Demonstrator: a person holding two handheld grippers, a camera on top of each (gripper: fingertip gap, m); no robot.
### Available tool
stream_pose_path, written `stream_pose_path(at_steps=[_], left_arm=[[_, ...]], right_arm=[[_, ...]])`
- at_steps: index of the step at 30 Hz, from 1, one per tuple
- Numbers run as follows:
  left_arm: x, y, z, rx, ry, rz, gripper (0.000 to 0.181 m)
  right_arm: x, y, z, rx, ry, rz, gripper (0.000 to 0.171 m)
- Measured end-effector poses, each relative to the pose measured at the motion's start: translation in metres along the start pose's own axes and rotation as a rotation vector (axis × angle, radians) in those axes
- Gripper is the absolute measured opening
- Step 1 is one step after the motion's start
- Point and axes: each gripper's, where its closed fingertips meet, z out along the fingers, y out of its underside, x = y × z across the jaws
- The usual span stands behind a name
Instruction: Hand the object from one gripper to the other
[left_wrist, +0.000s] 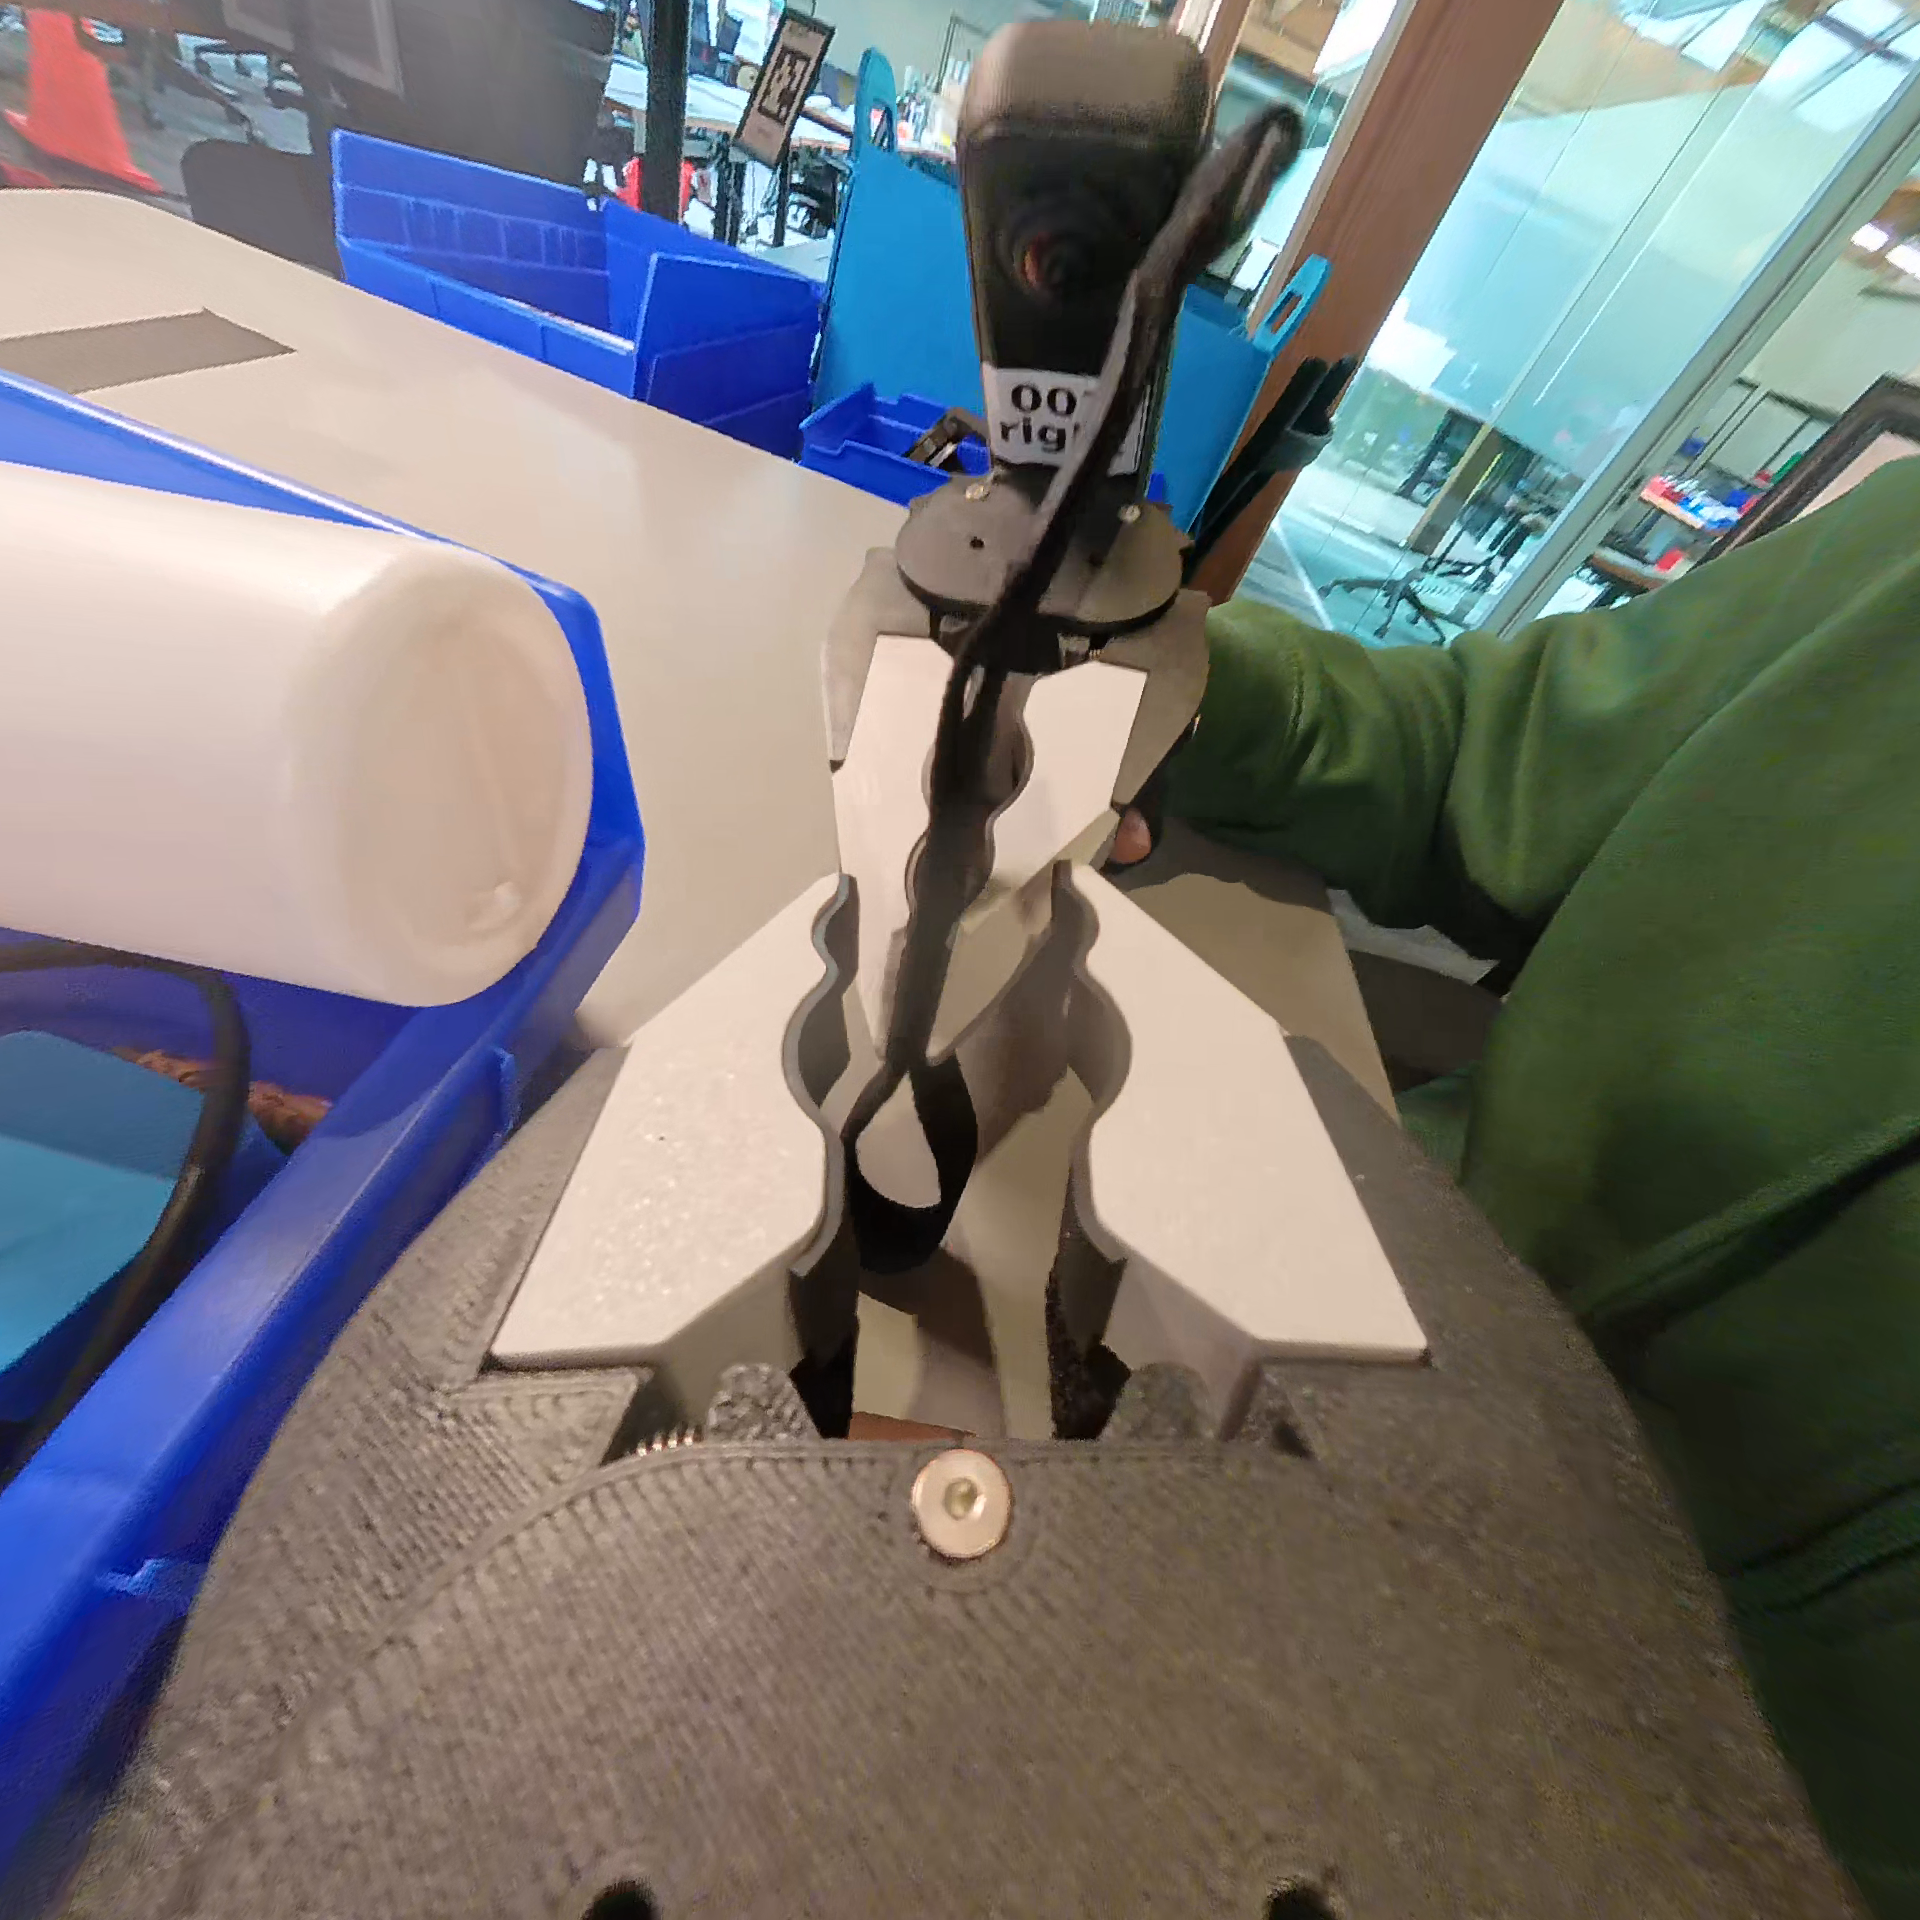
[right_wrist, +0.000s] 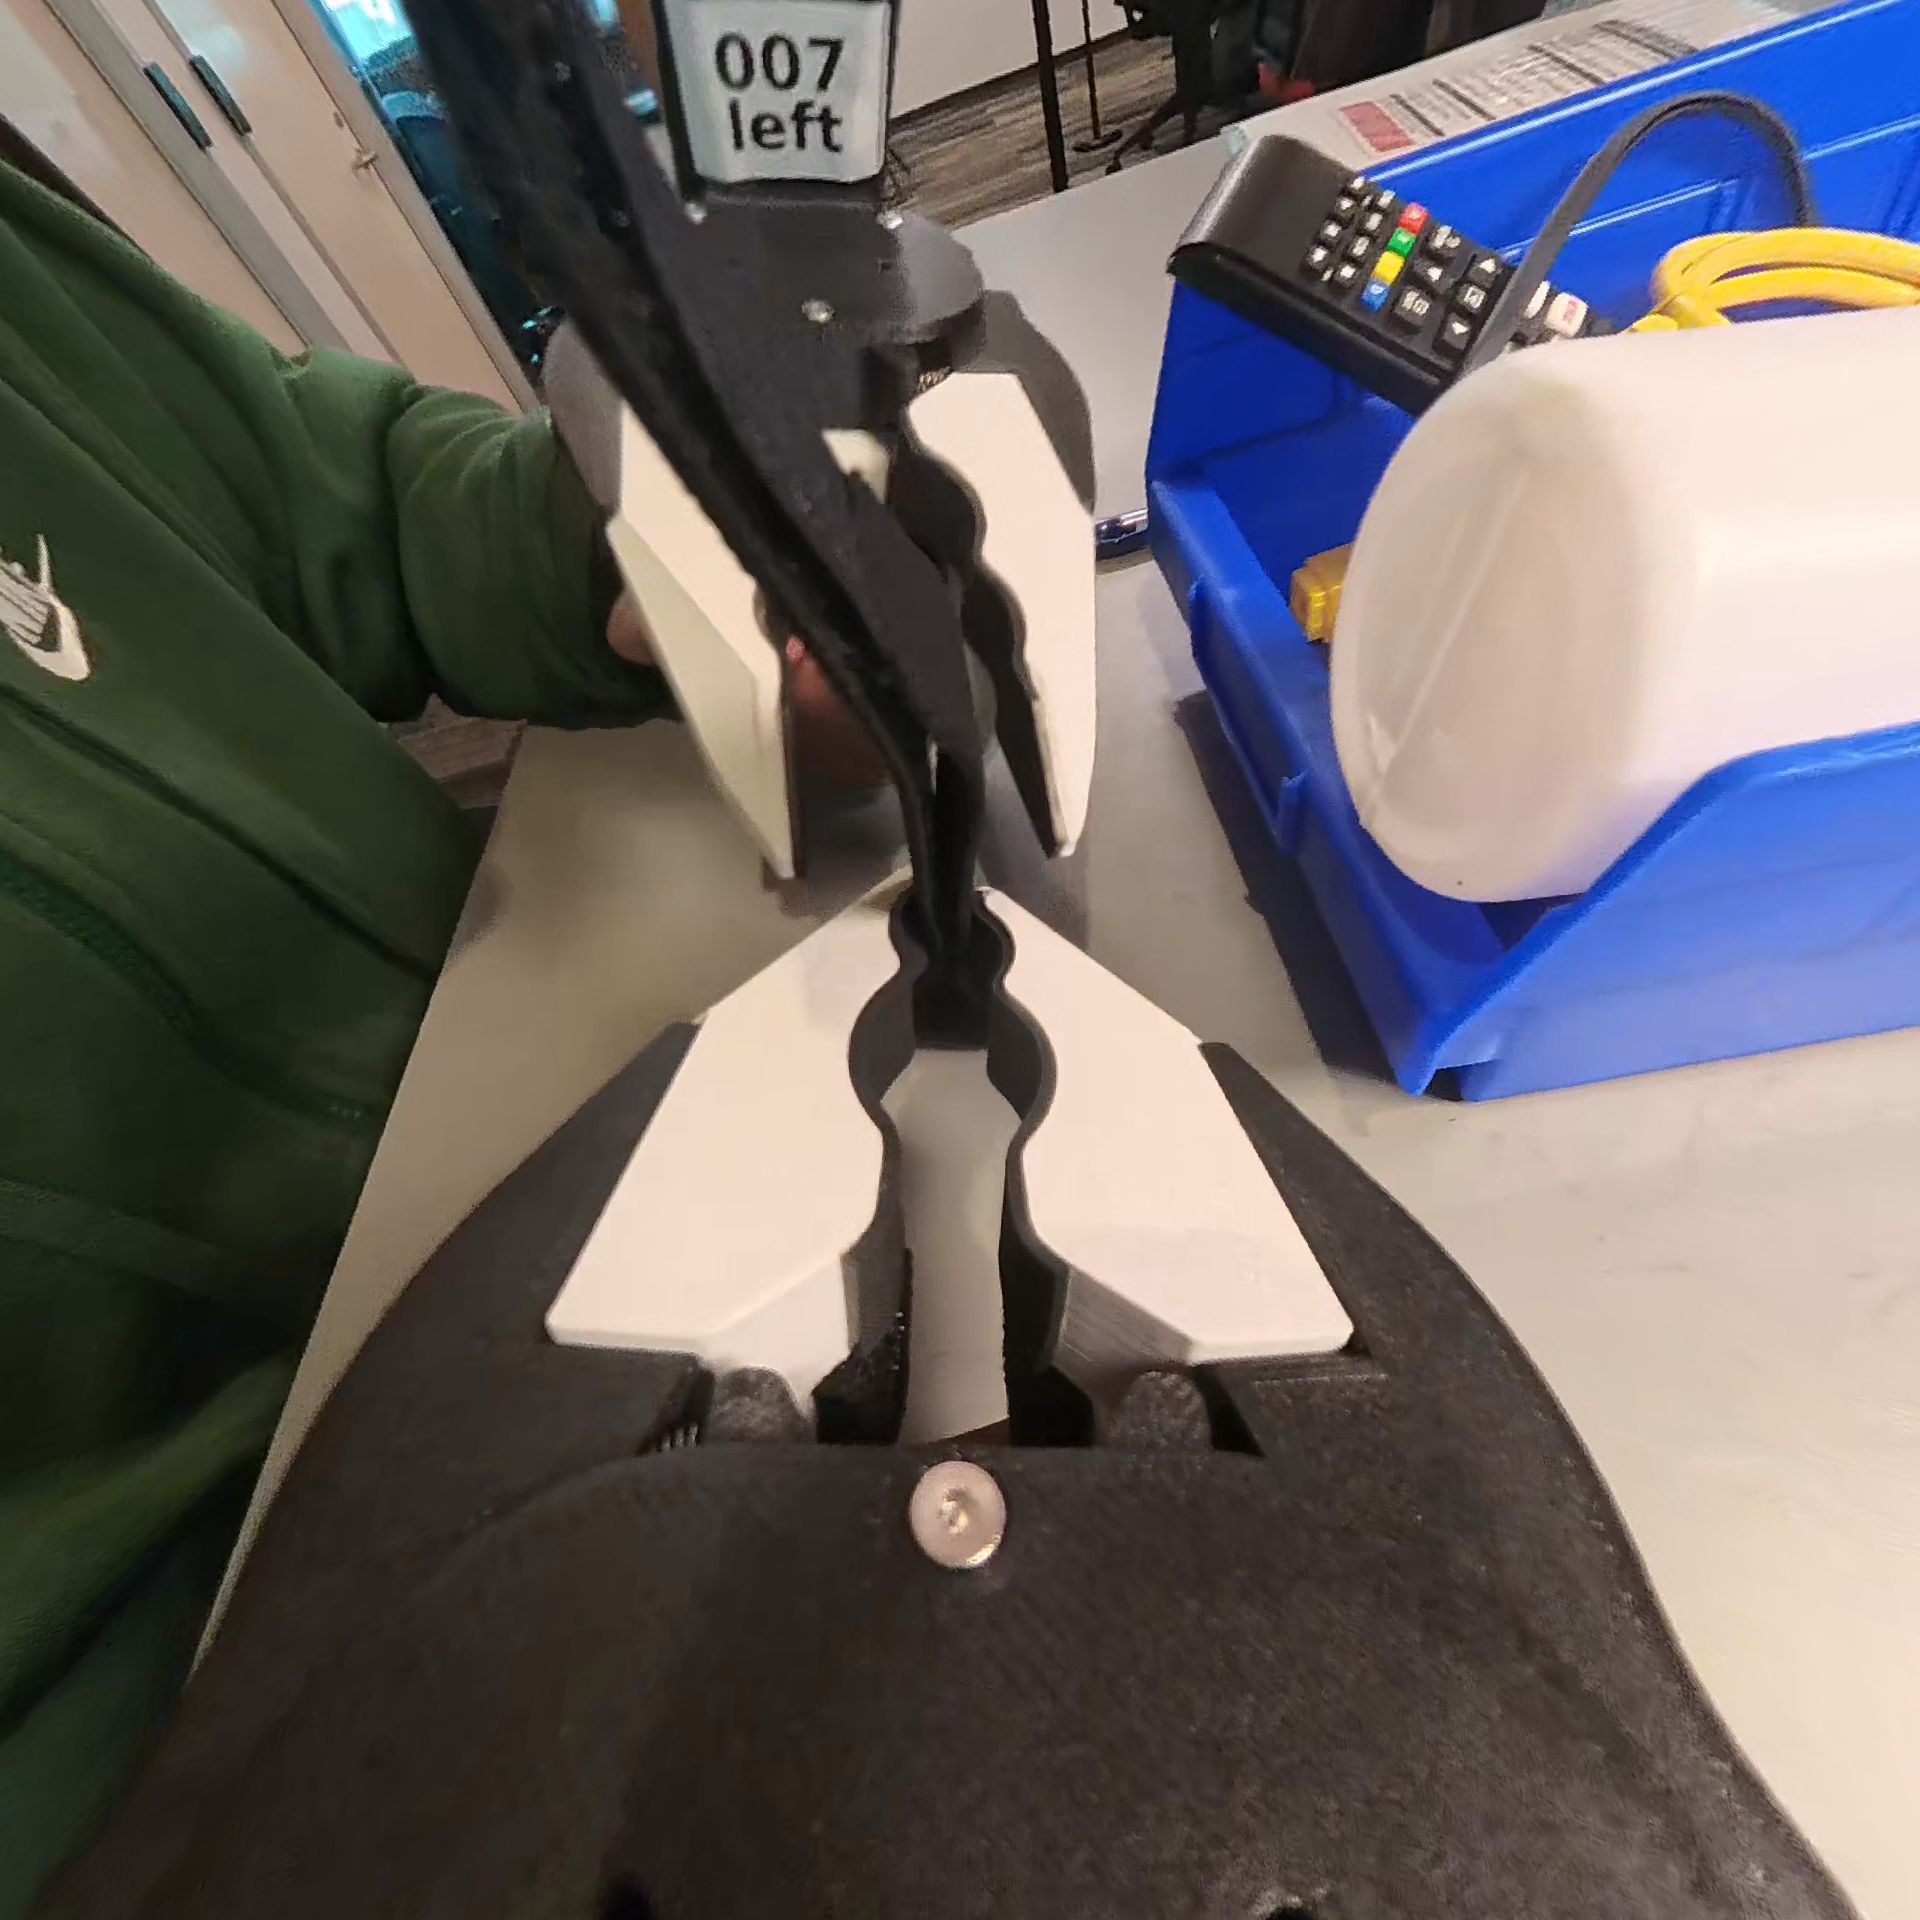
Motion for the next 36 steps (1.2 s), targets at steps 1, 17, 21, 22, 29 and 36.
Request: stream_pose_path(at_steps=[1,17,21,22,29,36], left_arm=[[0.0,-0.002,-0.001,0.008,0.004,-0.004,0.037],[-0.005,-0.018,-0.01,0.121,0.009,-0.055,0.007],[-0.017,-0.039,-0.025,0.265,-0.017,-0.122,0.007],[-0.02,-0.044,-0.03,0.303,-0.024,-0.138,0.007],[-0.034,-0.07,-0.058,0.534,-0.05,-0.21,0.006],[-0.035,-0.077,-0.065,0.599,-0.032,-0.223,0.007]], right_arm=[[-0.002,0.001,0.001,-0.008,-0.006,-0.004,0.006],[0.009,-0.012,-0.002,0.061,0.091,-0.079,0.028],[0.016,-0.03,-0.012,0.161,0.172,-0.148,0.03],[0.018,-0.035,-0.014,0.185,0.201,-0.177,0.031],[0.012,-0.049,-0.017,0.274,0.312,-0.378,0.032],[0.007,-0.042,-0.008,0.244,0.304,-0.425,0.029]])
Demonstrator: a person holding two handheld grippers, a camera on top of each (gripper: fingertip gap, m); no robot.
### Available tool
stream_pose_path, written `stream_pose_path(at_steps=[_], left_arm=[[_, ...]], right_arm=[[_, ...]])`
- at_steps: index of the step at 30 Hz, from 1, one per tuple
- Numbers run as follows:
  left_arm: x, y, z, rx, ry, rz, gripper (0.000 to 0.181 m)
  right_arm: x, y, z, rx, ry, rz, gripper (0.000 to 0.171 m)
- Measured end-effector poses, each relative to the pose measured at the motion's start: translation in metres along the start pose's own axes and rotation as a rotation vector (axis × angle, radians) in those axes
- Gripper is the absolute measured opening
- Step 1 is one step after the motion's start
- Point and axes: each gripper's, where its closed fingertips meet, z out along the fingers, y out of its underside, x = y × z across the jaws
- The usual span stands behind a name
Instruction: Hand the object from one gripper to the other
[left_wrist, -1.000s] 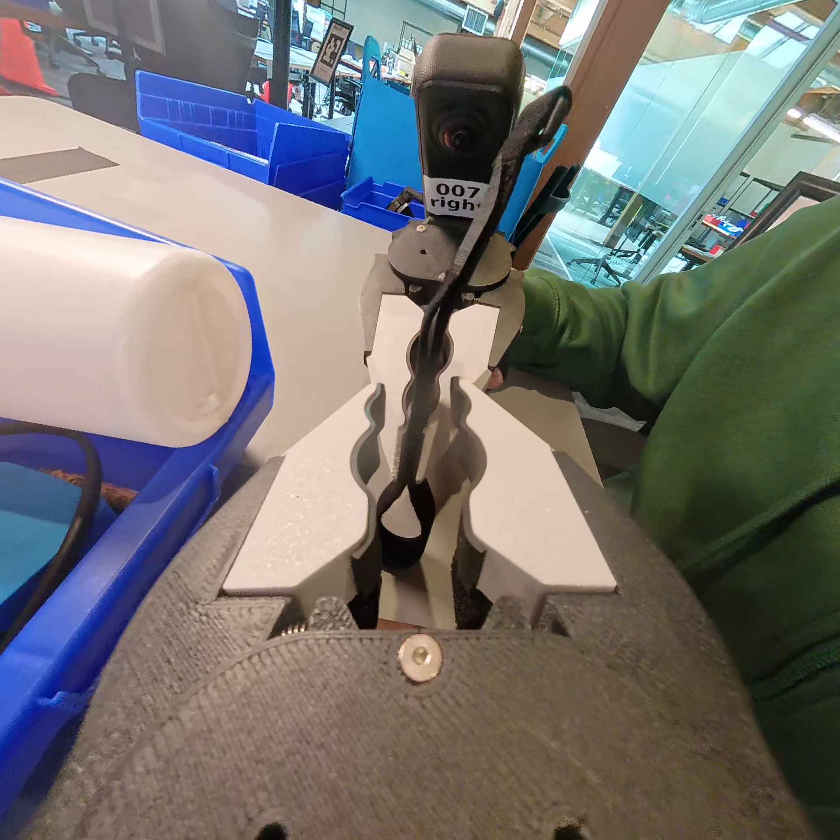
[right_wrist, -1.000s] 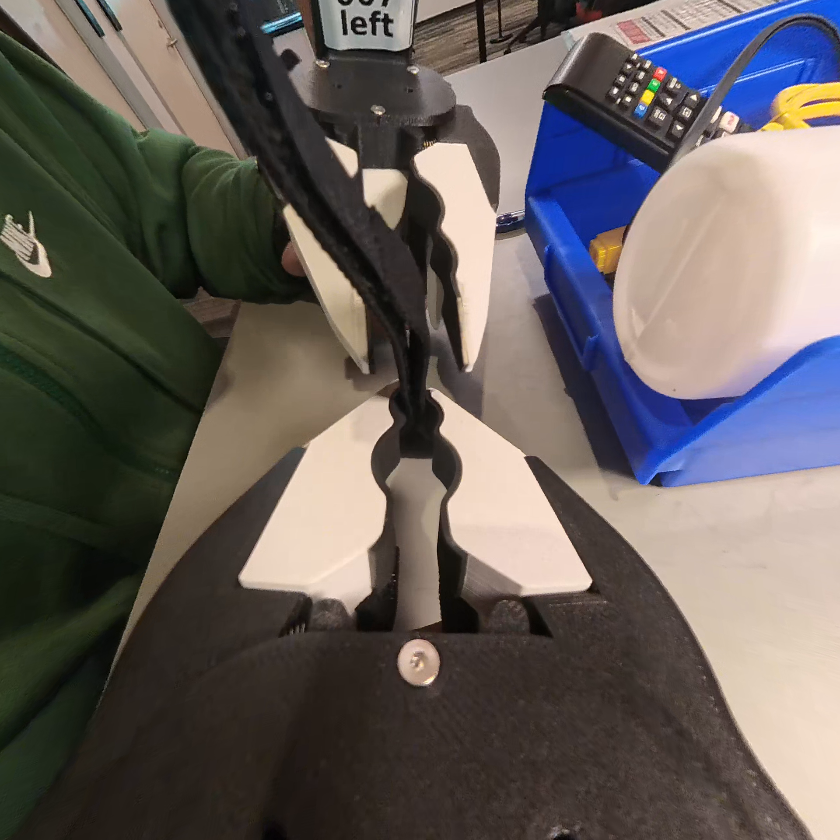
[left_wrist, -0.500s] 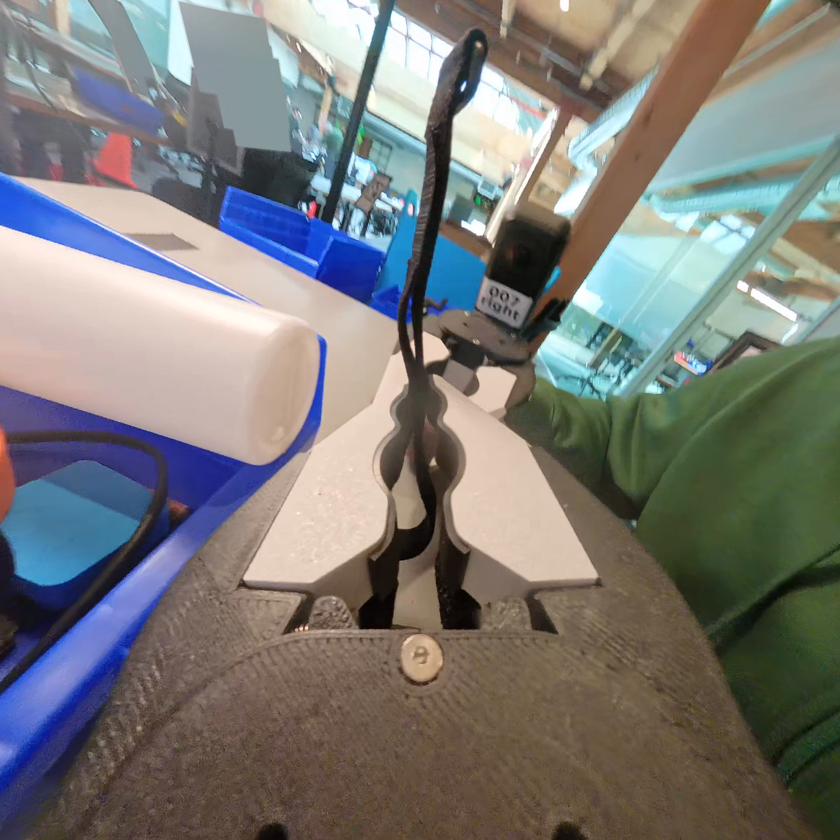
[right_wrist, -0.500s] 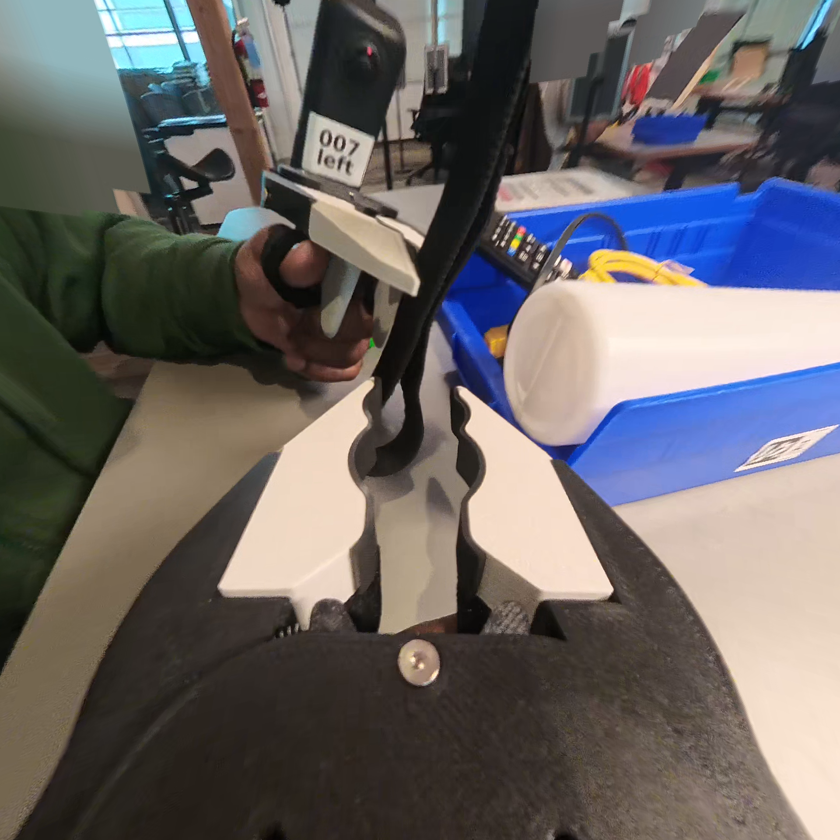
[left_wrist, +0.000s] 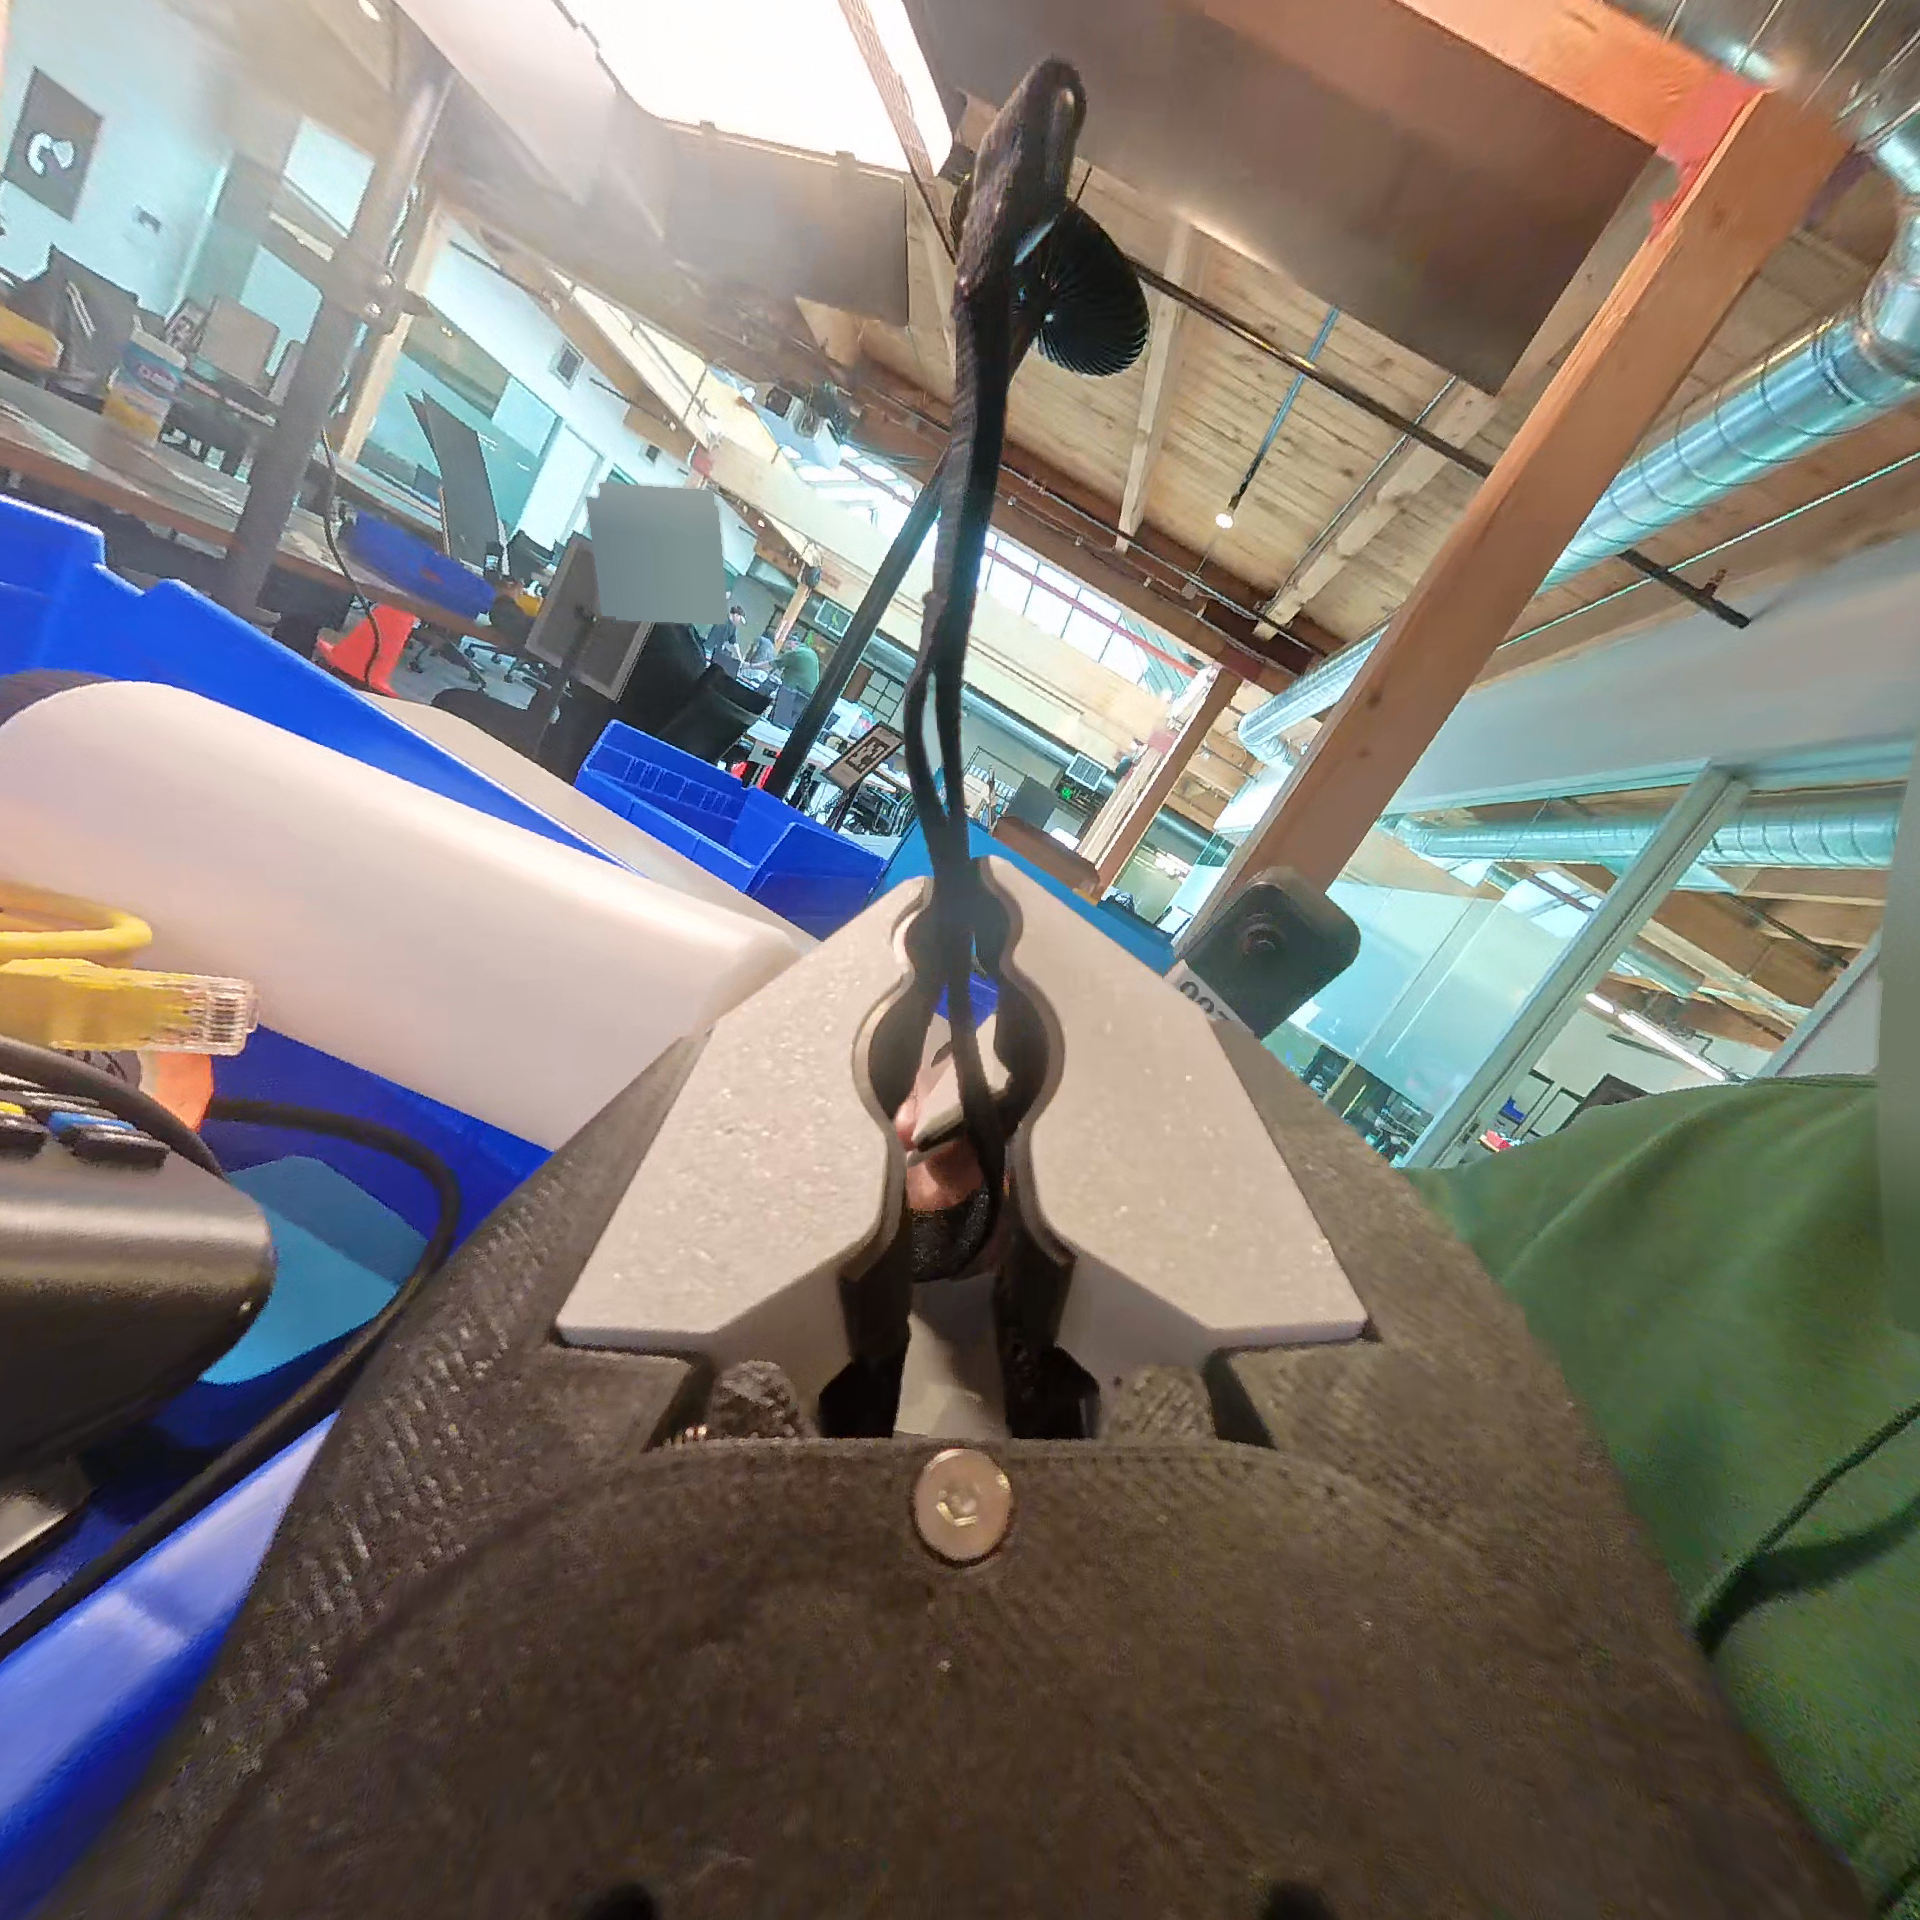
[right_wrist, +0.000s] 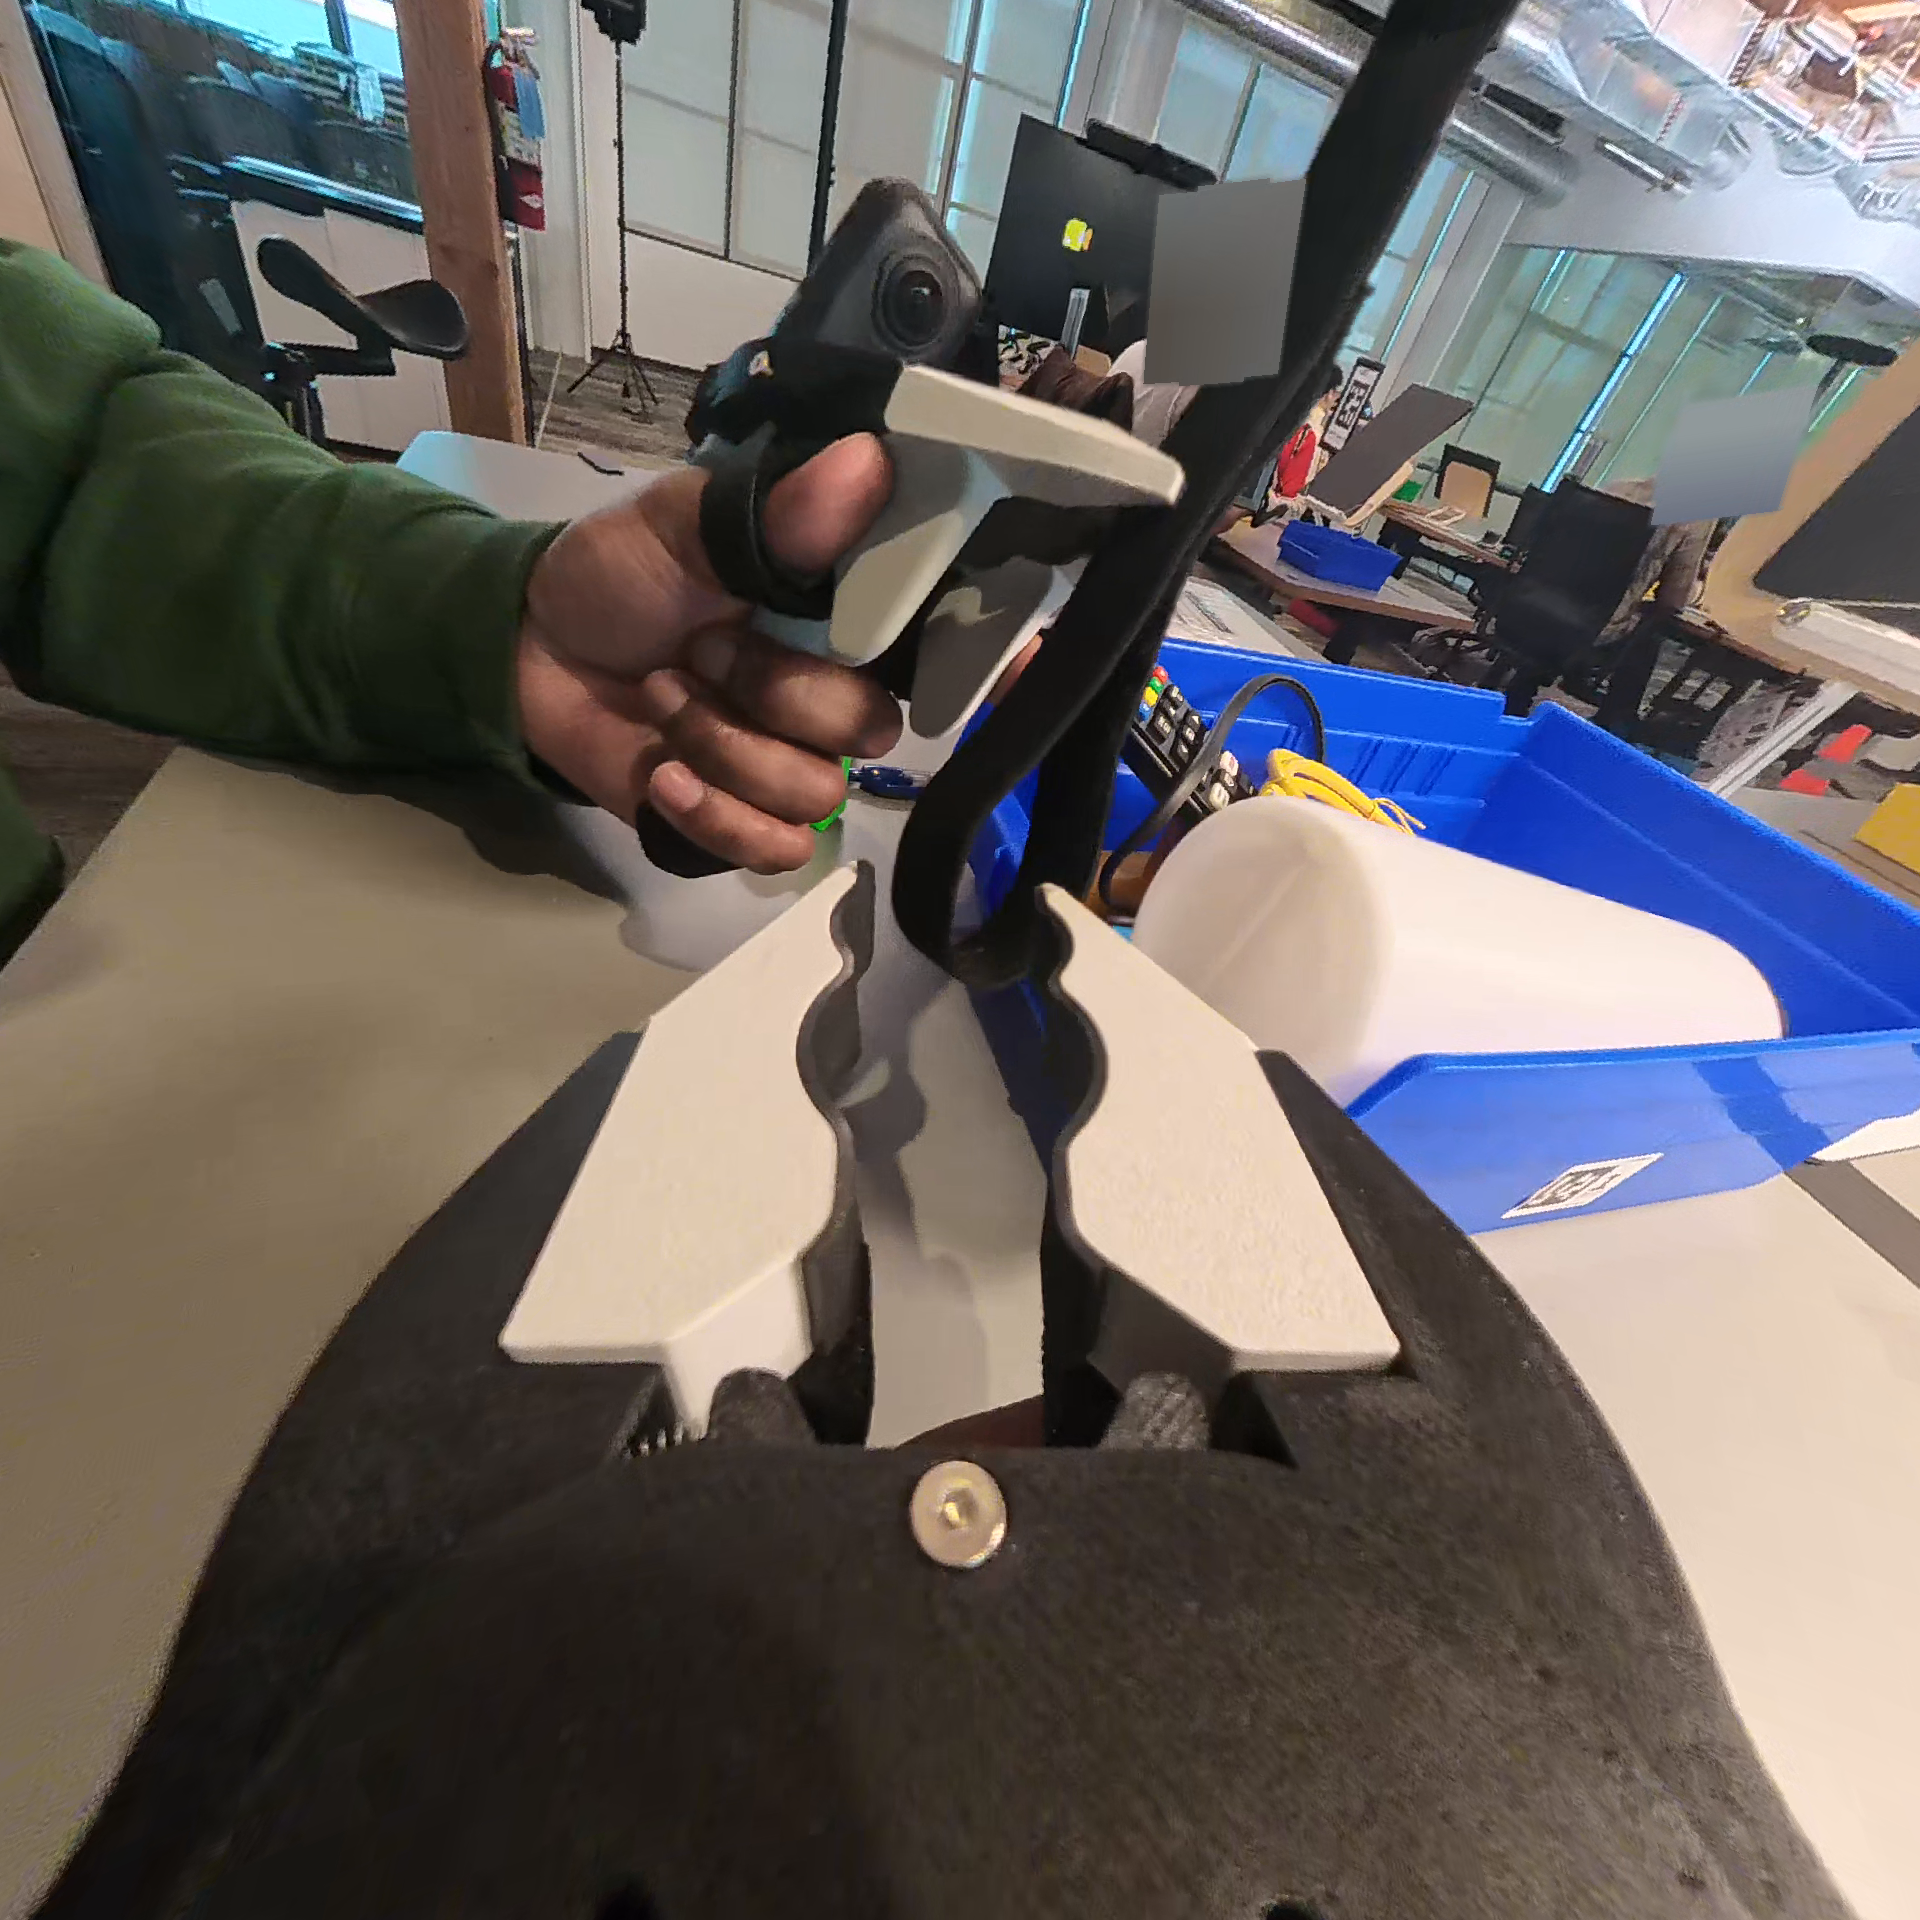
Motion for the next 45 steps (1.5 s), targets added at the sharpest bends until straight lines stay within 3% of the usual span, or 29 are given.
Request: stream_pose_path(at_steps=[2,5,8,16,24,45], left_arm=[[0.001,0.0,0.0,0.002,0.009,-0.008,0.006],[0.001,0.002,0.001,0.0,0.017,-0.024,0.007],[0.001,0.005,0.002,-0.007,0.026,-0.049,0.007],[-0.005,0.019,0.007,-0.077,-0.001,-0.066,0.03],[0.002,0.042,0.012,-0.202,0.034,-0.07,0.031],[0.02,0.049,0.013,-0.249,0.133,-0.098,0.027]], right_arm=[[-0.002,0.002,0.001,-0.011,0.001,-0.017,0.028],[-0.003,0.005,0.003,-0.025,0.005,-0.043,0.009],[-0.006,0.005,0.003,-0.018,-0.007,-0.039,0.003],[0.001,-0.013,-0.004,0.072,0.011,0.005,0.002],[0.014,-0.024,-0.012,0.136,0.046,0.063,0.003],[0.007,-0.017,-0.009,0.096,0.03,0.021,0.003]])
